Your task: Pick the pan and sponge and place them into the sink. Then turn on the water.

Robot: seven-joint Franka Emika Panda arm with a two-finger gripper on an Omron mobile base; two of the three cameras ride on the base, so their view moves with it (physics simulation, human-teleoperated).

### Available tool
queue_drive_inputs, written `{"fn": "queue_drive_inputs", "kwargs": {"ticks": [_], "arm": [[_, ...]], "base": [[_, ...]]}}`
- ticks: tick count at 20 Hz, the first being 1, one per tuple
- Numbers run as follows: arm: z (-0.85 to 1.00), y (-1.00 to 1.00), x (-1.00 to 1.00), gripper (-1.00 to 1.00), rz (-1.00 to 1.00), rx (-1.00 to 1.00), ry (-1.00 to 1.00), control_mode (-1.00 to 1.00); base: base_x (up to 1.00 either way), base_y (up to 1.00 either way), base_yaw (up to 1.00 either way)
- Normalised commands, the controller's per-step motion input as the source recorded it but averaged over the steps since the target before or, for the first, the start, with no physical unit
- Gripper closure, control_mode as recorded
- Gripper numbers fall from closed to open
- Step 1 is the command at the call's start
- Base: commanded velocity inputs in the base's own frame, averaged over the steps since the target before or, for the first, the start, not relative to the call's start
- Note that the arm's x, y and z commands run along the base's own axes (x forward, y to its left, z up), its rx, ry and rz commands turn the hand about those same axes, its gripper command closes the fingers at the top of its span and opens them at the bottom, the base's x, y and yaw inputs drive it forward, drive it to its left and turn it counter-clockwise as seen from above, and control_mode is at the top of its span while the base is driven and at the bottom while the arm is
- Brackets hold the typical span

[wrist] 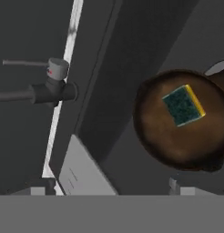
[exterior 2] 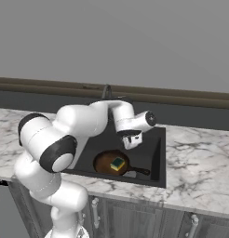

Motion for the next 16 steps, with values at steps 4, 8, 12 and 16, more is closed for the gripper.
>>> {"fn": "queue_drive_inputs", "kwargs": {"ticks": [4, 8, 12, 16], "arm": [[0.65, 0.00, 0.04, -1.00, -0.36, 0.41, 0.00, -1.00], [0.14, 0.00, 0.39, -1.00, -0.30, 0.43, 0.10, -1.00], [0.09, 0.06, 0.43, -1.00, -0.27, 0.42, 0.20, -1.00], [0.22, 0.01, 0.26, -1.00, -0.23, 0.39, 0.23, -1.00]], "base": [[0.00, 0.00, 0.00], [0.00, 0.00, 0.00], [0.00, 0.00, 0.00], [0.00, 0.00, 0.00]]}}
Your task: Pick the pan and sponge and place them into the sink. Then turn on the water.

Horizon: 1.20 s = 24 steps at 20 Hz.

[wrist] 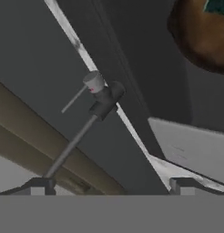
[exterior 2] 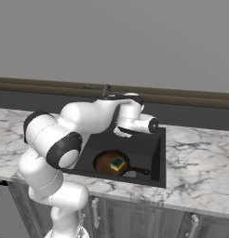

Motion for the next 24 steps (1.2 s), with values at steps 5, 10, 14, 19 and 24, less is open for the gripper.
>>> {"fn": "queue_drive_inputs", "kwargs": {"ticks": [5, 10, 14, 19, 24], "arm": [[0.13, 0.00, 0.21, -1.00, -0.10, 0.36, 0.22, -1.00], [-0.03, 0.00, 0.18, -1.00, 0.00, 0.31, 0.12, -1.00], [-0.08, 0.06, 0.09, -1.00, 0.00, 0.24, 0.05, -1.00], [-0.12, 0.15, 0.17, -1.00, 0.00, 0.16, 0.06, -1.00], [-0.16, 0.31, 0.23, -1.00, 0.00, 0.05, 0.06, -1.00]], "base": [[0.00, 0.00, 0.00], [0.00, 0.00, 0.00], [0.00, 0.00, 0.00], [0.00, 0.00, 0.00], [0.00, 0.00, 0.00]]}}
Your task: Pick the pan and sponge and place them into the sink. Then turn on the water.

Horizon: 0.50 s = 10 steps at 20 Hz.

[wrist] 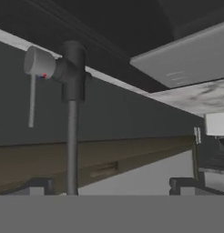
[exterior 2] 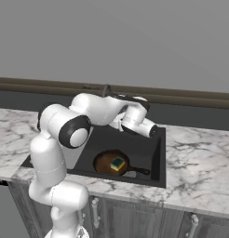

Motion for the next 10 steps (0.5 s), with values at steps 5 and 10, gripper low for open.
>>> {"fn": "queue_drive_inputs", "kwargs": {"ticks": [5, 10], "arm": [[-0.10, 0.17, 0.28, -1.00, 0.00, 0.01, 0.03, -1.00], [-0.02, 0.00, 0.42, -1.00, 0.00, 0.04, 0.02, -1.00]], "base": [[0.00, 0.00, 0.00], [0.00, 0.00, 0.00]]}}
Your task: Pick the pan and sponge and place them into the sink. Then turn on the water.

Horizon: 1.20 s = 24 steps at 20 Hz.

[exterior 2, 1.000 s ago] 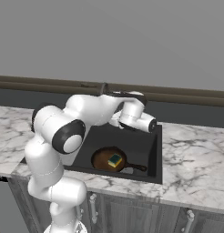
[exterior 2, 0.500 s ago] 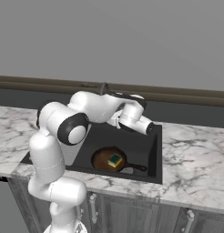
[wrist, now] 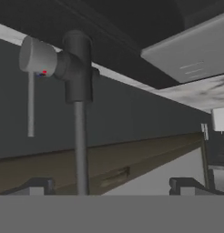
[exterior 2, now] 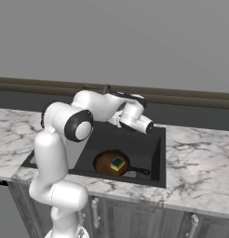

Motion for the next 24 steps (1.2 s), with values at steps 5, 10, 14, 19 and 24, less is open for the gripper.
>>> {"fn": "queue_drive_inputs", "kwargs": {"ticks": [5, 10, 14, 19, 24], "arm": [[-0.19, 0.00, 0.44, -1.00, 0.00, 0.02, 0.00, -1.00], [-0.33, 0.00, 0.31, -1.00, 0.01, 0.04, 0.00, -1.00], [-0.15, 0.00, 0.39, -1.00, 0.01, 0.07, 0.00, -1.00], [0.00, -0.02, 0.46, -1.00, 0.00, 0.12, 0.01, -1.00], [-0.02, 0.00, 0.43, -1.00, 0.00, 0.11, 0.03, -1.00]], "base": [[0.00, 0.00, 0.00], [0.00, 0.00, 0.00], [0.00, 0.00, 0.00], [0.00, 0.00, 0.00], [0.00, 0.00, 0.00]]}}
